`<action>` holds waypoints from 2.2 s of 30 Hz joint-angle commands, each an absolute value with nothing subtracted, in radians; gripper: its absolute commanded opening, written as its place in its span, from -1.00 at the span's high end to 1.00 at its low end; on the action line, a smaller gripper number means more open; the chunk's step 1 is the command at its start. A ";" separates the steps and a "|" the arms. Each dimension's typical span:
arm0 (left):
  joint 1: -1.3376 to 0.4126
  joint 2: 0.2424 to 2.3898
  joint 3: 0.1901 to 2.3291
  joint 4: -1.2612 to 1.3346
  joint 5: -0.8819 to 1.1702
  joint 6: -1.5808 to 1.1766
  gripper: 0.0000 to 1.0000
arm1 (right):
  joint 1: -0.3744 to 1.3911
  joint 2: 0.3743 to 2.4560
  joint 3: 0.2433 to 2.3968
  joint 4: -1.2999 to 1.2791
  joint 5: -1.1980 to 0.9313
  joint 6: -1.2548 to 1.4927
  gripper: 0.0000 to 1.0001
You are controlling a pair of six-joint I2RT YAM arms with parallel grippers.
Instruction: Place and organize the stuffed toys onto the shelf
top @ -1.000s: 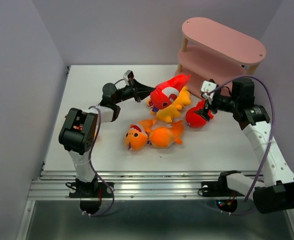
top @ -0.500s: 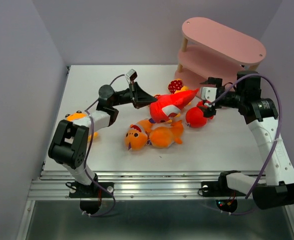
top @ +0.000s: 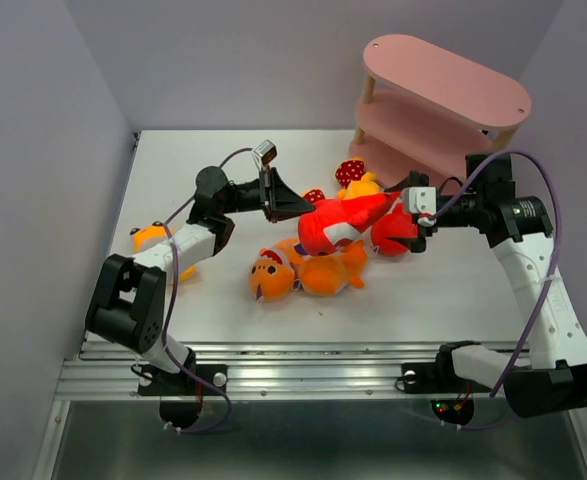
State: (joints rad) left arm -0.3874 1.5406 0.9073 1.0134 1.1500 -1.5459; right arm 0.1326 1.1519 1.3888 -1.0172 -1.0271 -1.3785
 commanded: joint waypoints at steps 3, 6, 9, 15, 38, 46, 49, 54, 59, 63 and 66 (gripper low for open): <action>-0.416 1.466 0.894 0.993 1.169 -1.493 1.00 | 0.147 1.140 1.381 -0.908 -1.040 -1.278 -1.00; -0.434 1.466 0.900 0.968 1.164 -1.480 1.00 | 0.166 1.141 1.358 -0.882 -1.019 -1.273 -0.98; -0.451 1.473 0.923 0.919 1.160 -1.448 1.00 | 0.175 1.135 1.326 -0.884 -1.009 -1.285 -0.95; -0.465 1.509 0.979 0.861 1.152 -1.417 1.00 | 0.224 1.114 1.263 -0.926 -0.954 -1.348 -0.59; -0.465 1.557 1.124 0.900 1.072 -1.483 0.52 | 0.233 0.996 1.095 -0.855 -0.894 -1.189 0.99; -0.410 1.470 1.103 1.115 0.989 -1.542 -0.32 | 0.233 0.901 0.970 -0.628 -0.972 -0.665 0.99; -0.333 1.399 1.111 1.126 0.996 -1.493 -0.39 | 0.189 0.868 0.919 -0.524 -0.957 -0.504 0.99; -0.210 1.244 1.092 0.892 0.954 -1.223 -0.64 | 0.130 0.832 0.838 -0.407 -0.852 -0.275 0.99; -0.215 1.045 0.978 0.658 0.807 -0.815 -0.88 | 0.055 0.784 0.759 -0.299 -0.741 0.021 0.99; -0.216 0.922 0.830 0.588 0.706 -0.687 -0.95 | 0.017 0.721 0.724 -0.304 -0.565 0.202 0.99; -0.219 0.859 0.781 0.529 0.681 -0.641 -0.95 | 0.017 0.689 0.719 -0.331 -0.463 0.268 0.99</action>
